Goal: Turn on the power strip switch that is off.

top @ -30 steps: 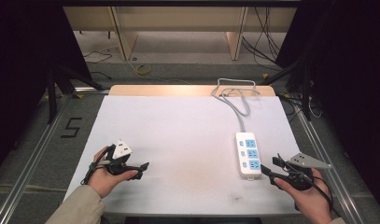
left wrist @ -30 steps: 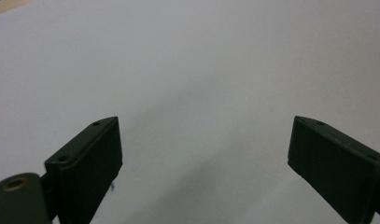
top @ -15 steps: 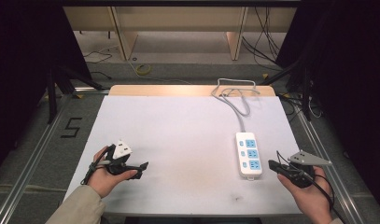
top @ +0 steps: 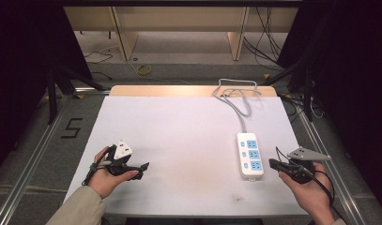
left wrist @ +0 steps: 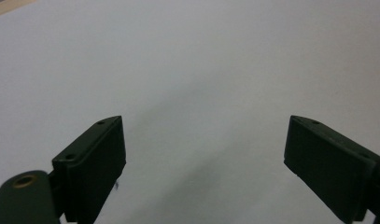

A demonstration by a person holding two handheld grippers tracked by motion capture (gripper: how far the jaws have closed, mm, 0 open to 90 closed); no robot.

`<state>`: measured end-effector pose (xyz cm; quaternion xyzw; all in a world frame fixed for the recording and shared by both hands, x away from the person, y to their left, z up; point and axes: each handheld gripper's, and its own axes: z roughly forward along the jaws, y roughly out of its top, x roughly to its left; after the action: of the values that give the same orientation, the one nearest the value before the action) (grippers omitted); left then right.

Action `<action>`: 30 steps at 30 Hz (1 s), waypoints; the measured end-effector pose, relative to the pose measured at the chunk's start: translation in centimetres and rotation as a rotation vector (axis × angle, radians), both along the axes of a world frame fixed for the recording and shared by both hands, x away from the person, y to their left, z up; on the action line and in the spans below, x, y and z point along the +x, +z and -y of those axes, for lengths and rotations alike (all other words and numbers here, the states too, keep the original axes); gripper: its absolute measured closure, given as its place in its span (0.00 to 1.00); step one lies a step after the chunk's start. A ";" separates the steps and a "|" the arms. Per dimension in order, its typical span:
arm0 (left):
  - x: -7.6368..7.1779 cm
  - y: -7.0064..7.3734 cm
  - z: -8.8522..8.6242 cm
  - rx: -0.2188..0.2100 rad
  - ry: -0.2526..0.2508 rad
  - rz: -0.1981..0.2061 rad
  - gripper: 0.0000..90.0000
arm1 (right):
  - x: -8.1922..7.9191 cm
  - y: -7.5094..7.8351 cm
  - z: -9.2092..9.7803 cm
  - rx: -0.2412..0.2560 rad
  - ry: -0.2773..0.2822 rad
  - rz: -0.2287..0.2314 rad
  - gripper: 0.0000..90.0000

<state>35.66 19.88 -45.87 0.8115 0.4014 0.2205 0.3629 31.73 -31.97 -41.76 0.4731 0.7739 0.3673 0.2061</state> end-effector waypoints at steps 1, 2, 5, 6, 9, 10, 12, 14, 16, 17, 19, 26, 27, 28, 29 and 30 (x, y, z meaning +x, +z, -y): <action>0.0 0.0 0.0 0.000 0.000 0.000 0.14 | 0.2 0.1 -0.1 0.003 -0.003 -0.003 1.00; 0.0 0.0 0.0 0.001 0.001 0.000 0.14 | 0.2 0.1 -0.1 0.003 -0.003 -0.003 1.00; 0.0 0.0 0.0 0.004 -0.001 -0.001 0.14 | 0.5 0.4 -0.2 0.004 -0.007 -0.006 1.00; 0.0 0.0 0.0 0.001 0.001 0.000 0.14 | 0.5 0.4 -0.2 0.004 -0.007 -0.006 1.00; 0.0 0.0 0.0 0.000 0.002 0.001 0.14 | 0.7 0.5 -0.4 -0.005 -0.001 -0.009 1.00; 0.0 0.0 0.0 0.001 0.002 0.001 0.14 | 0.7 0.5 -0.4 -0.005 -0.001 -0.009 1.00; 0.0 0.0 0.0 0.002 0.002 0.000 0.14 | 0.9 0.6 -0.5 -0.006 0.001 -0.010 1.00; 0.0 0.0 0.0 0.002 0.002 0.000 0.14 | 1.0 0.7 -0.6 -0.007 0.000 -0.012 1.00; 0.0 0.0 0.0 0.002 0.002 0.001 0.14 | 1.1 0.8 -0.6 -0.011 0.002 -0.010 1.00; 0.0 0.0 0.0 0.002 0.002 0.001 0.14 | 1.1 0.8 -0.6 -0.011 0.001 -0.013 1.00; 0.0 0.0 0.0 0.001 0.002 0.001 0.14 | 1.3 0.9 -0.7 -0.011 0.000 -0.012 1.00; 0.0 0.0 0.0 0.001 0.000 0.001 0.14 | 1.7 1.1 -0.9 -0.019 0.002 -0.020 1.00; 0.0 0.0 -0.1 0.006 -0.002 0.000 0.14 | 1.7 1.2 -1.0 -0.020 0.002 -0.024 1.00; 0.0 0.0 0.0 0.001 0.001 0.001 0.14 | 1.8 1.2 -1.0 -0.021 0.001 -0.029 1.00; 0.0 0.0 0.0 0.001 0.001 0.002 0.14 | 1.9 1.2 -1.0 -0.024 0.004 -0.034 1.00; 0.0 0.0 0.0 0.002 0.001 0.002 0.14 | 1.9 1.2 -1.1 -0.025 0.003 -0.035 1.00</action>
<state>35.69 19.92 -45.87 0.8114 0.4014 0.2217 0.3625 33.65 -30.92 -40.56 0.4755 0.7826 0.3497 0.1980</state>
